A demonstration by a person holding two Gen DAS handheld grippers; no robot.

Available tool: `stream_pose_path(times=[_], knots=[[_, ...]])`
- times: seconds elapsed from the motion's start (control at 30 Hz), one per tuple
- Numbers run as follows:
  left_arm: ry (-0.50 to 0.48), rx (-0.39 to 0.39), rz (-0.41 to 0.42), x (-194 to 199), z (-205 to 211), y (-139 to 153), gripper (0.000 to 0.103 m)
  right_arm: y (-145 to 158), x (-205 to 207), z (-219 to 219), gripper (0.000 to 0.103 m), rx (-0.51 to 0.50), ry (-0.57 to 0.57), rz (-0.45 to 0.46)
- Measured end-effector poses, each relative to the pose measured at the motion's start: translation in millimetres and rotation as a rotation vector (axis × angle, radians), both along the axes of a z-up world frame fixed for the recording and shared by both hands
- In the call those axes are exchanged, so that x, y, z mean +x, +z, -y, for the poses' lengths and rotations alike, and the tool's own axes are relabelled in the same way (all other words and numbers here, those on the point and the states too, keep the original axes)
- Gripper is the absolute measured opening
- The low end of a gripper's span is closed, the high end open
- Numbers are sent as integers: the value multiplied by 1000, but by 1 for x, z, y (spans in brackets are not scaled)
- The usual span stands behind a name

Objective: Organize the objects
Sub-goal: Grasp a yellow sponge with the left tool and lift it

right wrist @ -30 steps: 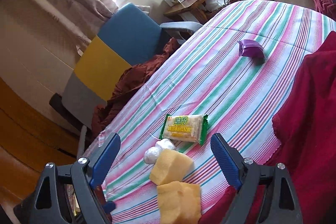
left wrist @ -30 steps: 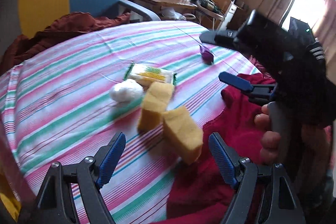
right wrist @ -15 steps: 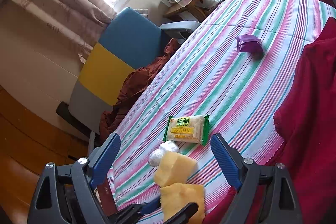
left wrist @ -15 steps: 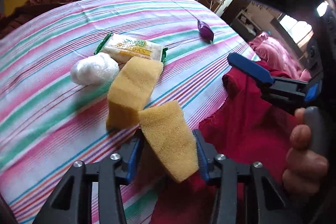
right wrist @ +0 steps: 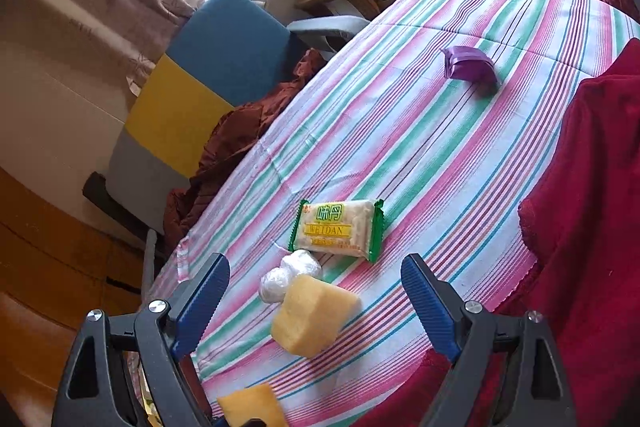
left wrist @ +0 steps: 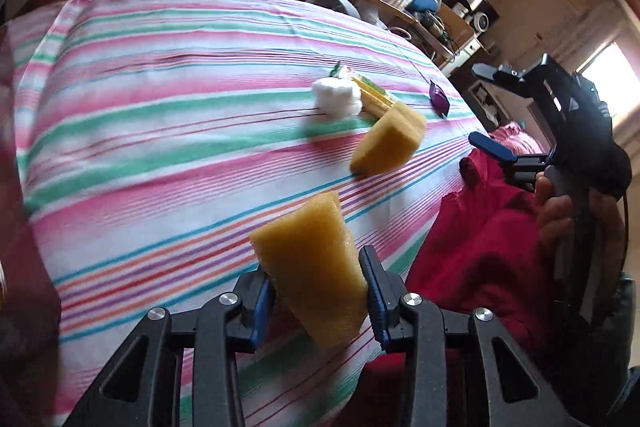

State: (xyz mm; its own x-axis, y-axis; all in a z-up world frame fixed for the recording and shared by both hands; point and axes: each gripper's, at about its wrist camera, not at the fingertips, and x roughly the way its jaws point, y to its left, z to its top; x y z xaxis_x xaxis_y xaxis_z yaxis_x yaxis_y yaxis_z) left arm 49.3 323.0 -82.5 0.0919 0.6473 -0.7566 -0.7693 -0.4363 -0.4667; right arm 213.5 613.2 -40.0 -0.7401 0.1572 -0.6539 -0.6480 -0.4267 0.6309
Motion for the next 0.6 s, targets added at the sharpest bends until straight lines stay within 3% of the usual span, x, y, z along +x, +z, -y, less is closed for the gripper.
stream_pose_path(times=[0.4, 0.6], knots=[[-36, -46, -162, 19, -24, 6, 41, -6, -33, 4, 89, 34, 94, 229], [-42, -47, -139, 17, -33, 3, 42, 5, -83, -8, 89, 257, 238, 434]])
